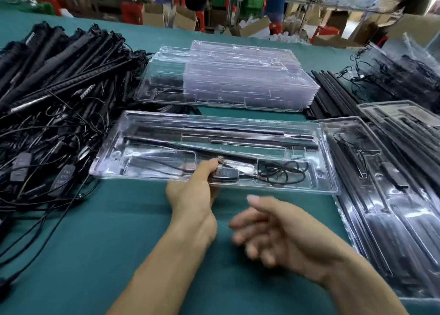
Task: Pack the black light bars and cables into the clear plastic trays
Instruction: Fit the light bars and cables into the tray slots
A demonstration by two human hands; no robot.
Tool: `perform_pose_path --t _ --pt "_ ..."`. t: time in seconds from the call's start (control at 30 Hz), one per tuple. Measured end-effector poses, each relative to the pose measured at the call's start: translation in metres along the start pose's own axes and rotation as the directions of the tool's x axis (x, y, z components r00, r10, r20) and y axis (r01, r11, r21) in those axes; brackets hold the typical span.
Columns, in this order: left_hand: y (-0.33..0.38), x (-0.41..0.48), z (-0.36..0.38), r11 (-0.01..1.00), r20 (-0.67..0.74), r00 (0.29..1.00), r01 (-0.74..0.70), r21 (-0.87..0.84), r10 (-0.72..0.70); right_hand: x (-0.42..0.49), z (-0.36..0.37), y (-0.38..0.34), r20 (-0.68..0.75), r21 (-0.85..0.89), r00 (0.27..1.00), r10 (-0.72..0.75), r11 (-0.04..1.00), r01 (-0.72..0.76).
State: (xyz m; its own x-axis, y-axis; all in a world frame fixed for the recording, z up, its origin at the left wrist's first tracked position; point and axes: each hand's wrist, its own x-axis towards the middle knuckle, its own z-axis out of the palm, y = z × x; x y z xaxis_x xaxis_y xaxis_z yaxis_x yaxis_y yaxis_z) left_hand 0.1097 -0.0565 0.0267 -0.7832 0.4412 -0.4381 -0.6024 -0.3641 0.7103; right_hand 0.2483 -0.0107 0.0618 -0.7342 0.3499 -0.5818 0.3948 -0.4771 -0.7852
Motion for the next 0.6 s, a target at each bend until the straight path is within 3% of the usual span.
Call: perform_pose_path --t 0.07,0.13,0.17,0.23,0.27,0.3,0.37,0.43,0.5,0.6 --pt "0.001 0.000 -0.002 1.000 0.001 1.000 0.019 -0.001 -0.019 -0.018 -0.011 -0.003 -0.032 -0.205 0.997 -0.066 0.977 0.058" --pt "0.003 0.000 -0.003 0.999 0.018 0.998 0.052 0.003 -0.052 -0.027 -0.025 -0.011 -0.135 -0.245 0.951 -0.279 0.939 0.241" --pt "0.003 0.000 -0.004 0.998 0.028 0.998 0.061 0.013 -0.062 -0.027 -0.033 -0.017 -0.209 -0.269 0.878 -0.430 0.889 0.371" --pt "0.003 0.000 -0.005 0.998 0.077 0.995 0.061 0.021 -0.062 -0.015 -0.048 -0.033 -0.279 -0.486 0.642 -0.714 0.682 0.546" --pt "0.003 -0.002 -0.005 0.998 0.108 0.992 0.065 0.012 -0.066 -0.005 -0.053 -0.042 -0.263 -0.648 0.560 -0.786 0.574 0.502" --pt "0.003 -0.004 -0.004 0.997 0.133 0.988 0.073 -0.001 -0.073 0.007 -0.055 -0.049 -0.218 -0.786 0.528 -0.821 0.469 0.404" --pt "0.003 -0.005 -0.003 0.997 0.171 0.982 0.080 -0.022 -0.075 0.030 -0.055 -0.061 -0.092 -0.928 0.588 -0.803 0.283 0.241" --pt "0.002 -0.005 -0.004 0.996 0.191 0.980 0.066 -0.056 -0.054 0.046 -0.049 -0.069 -0.024 -0.968 0.680 -0.733 0.187 0.167" --pt "0.004 -0.002 -0.004 0.996 0.181 0.983 0.046 -0.080 -0.030 0.056 -0.046 -0.074 -0.009 -0.978 0.701 -0.714 0.152 0.143" --pt "0.005 -0.001 -0.005 0.995 0.175 0.984 0.045 -0.090 -0.028 0.061 -0.047 -0.076 -0.026 -0.967 0.707 -0.706 0.196 0.160"
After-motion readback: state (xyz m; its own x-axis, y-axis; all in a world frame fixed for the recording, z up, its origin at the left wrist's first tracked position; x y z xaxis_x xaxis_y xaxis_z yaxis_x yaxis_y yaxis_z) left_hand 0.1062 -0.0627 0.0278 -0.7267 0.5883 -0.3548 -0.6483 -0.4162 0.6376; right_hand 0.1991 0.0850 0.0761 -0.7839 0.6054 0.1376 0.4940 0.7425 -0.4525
